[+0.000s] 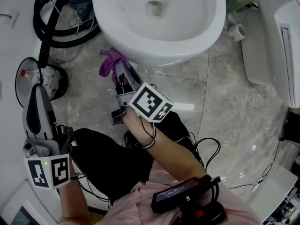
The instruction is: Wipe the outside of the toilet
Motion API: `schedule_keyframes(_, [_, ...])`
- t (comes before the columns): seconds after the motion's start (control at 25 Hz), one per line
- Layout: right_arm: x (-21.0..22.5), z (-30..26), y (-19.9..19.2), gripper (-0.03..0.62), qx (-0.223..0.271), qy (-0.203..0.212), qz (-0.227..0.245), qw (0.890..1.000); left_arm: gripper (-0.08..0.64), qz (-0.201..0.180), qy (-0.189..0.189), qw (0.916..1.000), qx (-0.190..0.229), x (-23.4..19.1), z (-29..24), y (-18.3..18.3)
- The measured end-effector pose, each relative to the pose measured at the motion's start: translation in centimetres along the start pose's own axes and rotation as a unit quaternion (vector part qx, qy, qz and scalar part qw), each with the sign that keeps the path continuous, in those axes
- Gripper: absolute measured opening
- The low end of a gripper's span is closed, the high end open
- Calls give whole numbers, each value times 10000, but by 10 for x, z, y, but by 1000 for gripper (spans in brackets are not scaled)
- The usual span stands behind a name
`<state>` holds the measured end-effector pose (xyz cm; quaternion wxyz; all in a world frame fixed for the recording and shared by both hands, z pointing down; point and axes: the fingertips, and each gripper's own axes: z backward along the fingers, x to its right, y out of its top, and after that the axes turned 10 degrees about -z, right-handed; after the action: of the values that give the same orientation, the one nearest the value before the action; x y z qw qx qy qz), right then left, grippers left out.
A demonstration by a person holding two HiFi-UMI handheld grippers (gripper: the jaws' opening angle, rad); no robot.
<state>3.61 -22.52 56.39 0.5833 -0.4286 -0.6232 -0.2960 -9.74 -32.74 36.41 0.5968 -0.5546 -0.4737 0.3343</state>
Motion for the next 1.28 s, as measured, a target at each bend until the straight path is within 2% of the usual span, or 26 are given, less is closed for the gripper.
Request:
schedule_keyframes(0.56, [14, 39, 22, 58, -215, -257, 348, 9988, 8, -44, -206, 9998, 53, 17, -11, 7])
schedule_keyframes(1.28, [25, 80, 65, 58, -451, -396, 446, 9972, 8, -68, -616, 9981, -12, 64, -39, 2])
